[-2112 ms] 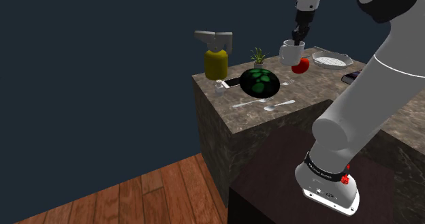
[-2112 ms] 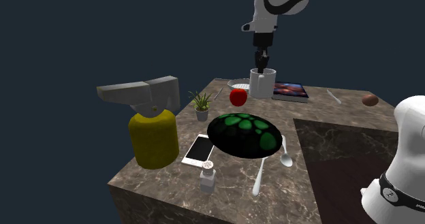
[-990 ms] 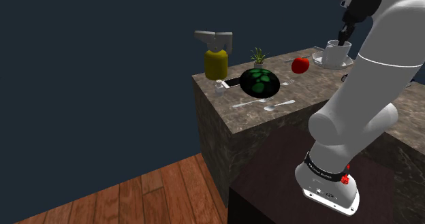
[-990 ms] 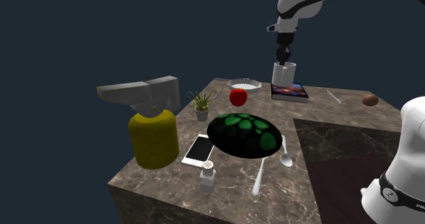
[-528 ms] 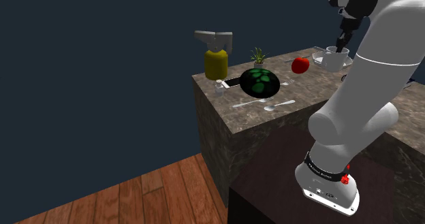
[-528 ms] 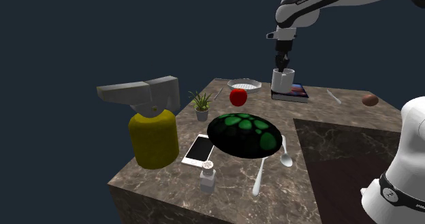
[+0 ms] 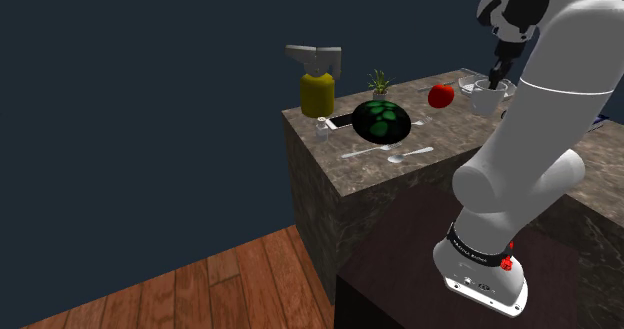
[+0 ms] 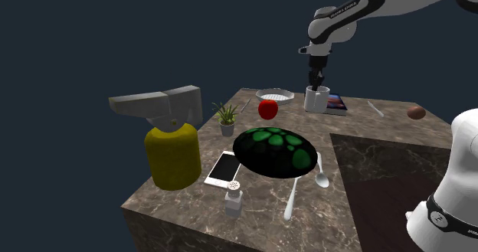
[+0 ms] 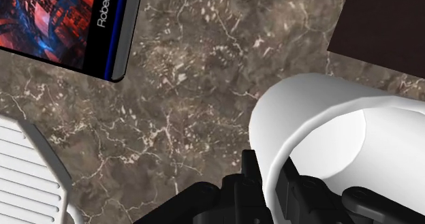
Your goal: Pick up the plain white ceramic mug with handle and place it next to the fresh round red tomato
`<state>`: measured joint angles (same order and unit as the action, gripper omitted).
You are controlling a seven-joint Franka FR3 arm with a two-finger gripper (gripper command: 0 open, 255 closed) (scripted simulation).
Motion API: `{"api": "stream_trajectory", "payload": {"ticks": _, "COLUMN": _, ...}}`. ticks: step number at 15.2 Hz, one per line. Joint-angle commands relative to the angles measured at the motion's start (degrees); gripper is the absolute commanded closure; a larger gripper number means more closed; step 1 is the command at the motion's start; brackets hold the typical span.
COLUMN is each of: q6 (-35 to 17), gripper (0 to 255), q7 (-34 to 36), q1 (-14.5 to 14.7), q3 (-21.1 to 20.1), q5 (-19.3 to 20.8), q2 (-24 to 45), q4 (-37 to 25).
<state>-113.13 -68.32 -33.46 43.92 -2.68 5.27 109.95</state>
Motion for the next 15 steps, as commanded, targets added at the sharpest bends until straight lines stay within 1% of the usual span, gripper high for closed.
{"api": "stream_trajectory", "payload": {"ticks": 1, "q6": -1.41, "gripper": 255, "q7": -0.21, "q1": -0.06, "q3": -0.07, "q5": -0.46, "q2": 0.56, "q4": 0.96}}
{"api": "stream_trajectory", "payload": {"ticks": 9, "q6": -7.09, "gripper": 255, "q7": -1.73, "q1": -0.62, "q3": -0.40, "q5": -2.77, "q2": 3.31, "q4": 4.70}}
{"api": "stream_trajectory", "payload": {"ticks": 15, "q6": -11.43, "gripper": 255, "q7": -3.35, "q1": -1.33, "q3": -1.02, "q5": -5.24, "q2": 6.08, "q4": 7.06}}
